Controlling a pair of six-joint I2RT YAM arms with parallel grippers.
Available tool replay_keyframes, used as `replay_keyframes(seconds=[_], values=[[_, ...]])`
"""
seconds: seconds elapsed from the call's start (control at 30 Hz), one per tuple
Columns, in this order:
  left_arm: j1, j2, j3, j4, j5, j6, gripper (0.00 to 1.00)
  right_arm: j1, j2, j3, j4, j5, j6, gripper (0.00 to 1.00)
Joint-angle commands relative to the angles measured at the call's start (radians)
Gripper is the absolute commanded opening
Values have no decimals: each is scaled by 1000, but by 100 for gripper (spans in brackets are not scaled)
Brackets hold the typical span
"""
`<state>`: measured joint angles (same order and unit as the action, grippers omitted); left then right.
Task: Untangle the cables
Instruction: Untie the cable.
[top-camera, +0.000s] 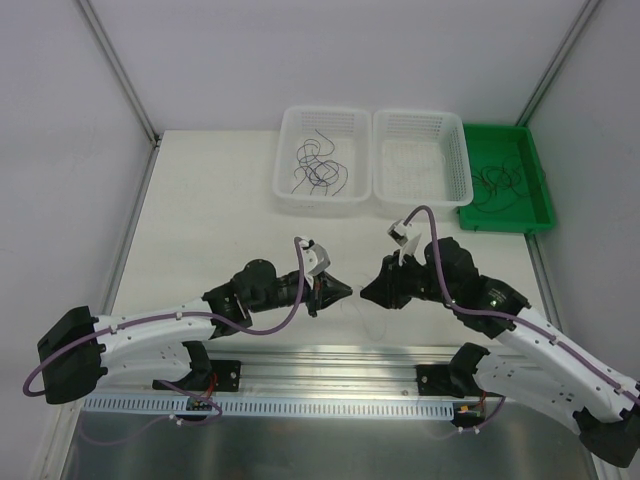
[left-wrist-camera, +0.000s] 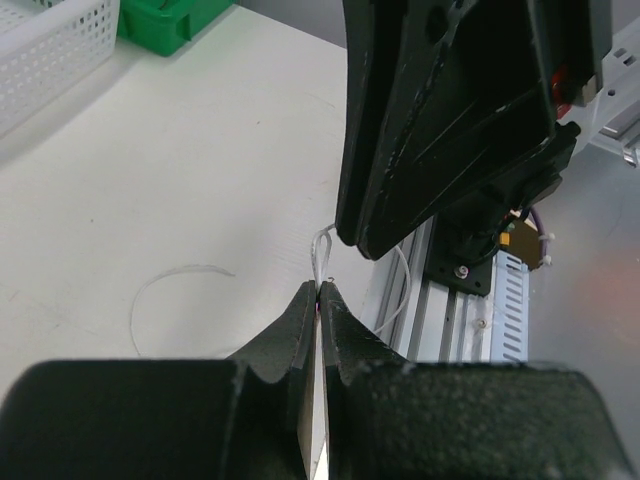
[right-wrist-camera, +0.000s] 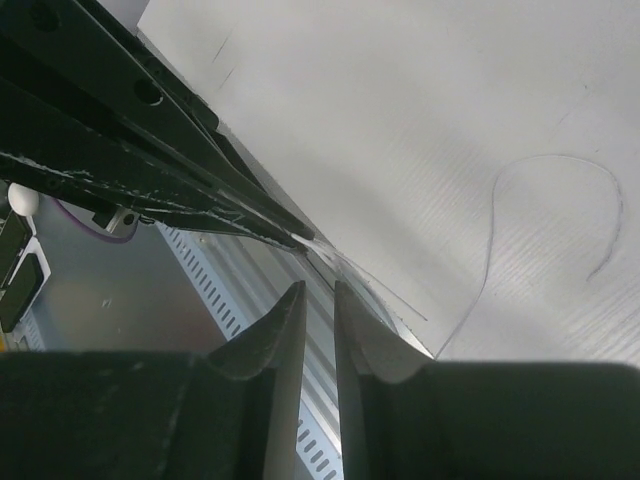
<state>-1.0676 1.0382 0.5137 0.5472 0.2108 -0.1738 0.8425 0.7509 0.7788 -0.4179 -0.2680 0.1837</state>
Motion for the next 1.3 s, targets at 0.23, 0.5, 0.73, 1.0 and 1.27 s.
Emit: replay_keyframes(seconds=[0.23,0.5,0.73,1.0,1.27], values=[[-5,-35,-21,123,30,-33,0,-25,-12,-24,111,3,48,22],[-5,-27,-17,135,76,-32,0,-40,-18,-21,116,-11,36,22],[-5,-10,-6,137,105,-27,0,-42,-25,-16,125,-33,13,22],[-5,11,8,135,121,-23,0,-42,-24,-15,146,-99,-29,18],[-5,3,11,135,88,-10,0,-42,-5,-10,134,-151,-49,4]])
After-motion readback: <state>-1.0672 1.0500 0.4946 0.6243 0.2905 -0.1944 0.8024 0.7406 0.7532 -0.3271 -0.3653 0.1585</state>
